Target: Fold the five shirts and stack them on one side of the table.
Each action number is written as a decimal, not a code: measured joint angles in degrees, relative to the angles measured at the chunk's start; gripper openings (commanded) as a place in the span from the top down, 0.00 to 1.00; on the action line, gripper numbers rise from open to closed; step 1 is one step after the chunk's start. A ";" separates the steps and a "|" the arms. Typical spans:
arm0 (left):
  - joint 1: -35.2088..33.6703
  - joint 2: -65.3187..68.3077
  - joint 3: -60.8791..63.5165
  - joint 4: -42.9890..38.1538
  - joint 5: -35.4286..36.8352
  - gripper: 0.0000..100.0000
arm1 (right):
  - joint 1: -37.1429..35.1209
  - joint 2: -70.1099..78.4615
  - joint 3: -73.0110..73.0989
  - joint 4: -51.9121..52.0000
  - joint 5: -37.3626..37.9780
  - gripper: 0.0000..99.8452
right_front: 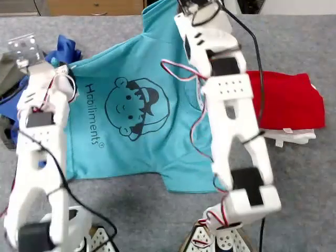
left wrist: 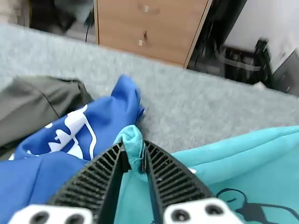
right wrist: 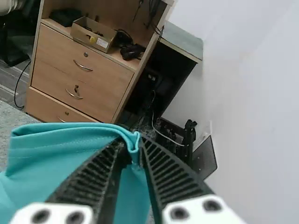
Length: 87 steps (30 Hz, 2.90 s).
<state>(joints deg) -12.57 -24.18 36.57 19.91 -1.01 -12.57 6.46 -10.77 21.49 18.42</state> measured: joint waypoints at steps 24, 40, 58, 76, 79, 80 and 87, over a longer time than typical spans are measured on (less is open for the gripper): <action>0.09 12.13 -19.52 43.08 -9.76 0.98 | 4.66 11.43 -29.10 64.00 8.70 1.00; -4.48 -15.47 11.25 38.95 -10.29 0.98 | 7.65 -27.60 23.56 61.10 14.07 1.00; -9.67 -31.65 28.04 39.47 -21.01 0.98 | 10.64 -69.27 70.07 58.90 19.16 1.00; -9.67 -31.65 36.57 32.62 -25.85 0.98 | 17.41 -79.30 80.26 58.81 34.55 1.00; -9.67 -31.65 36.75 32.62 -26.02 0.98 | 17.41 -79.38 80.26 58.73 34.55 1.00; -9.67 -31.65 36.84 32.62 -26.73 0.98 | 17.41 -79.38 80.26 58.73 34.55 1.00; -9.05 -31.82 38.59 33.32 -30.59 0.98 | 19.43 -79.38 80.26 59.25 38.42 1.00</action>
<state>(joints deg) -21.63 -56.00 75.16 53.23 -31.60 6.86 -72.92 69.49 80.75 56.84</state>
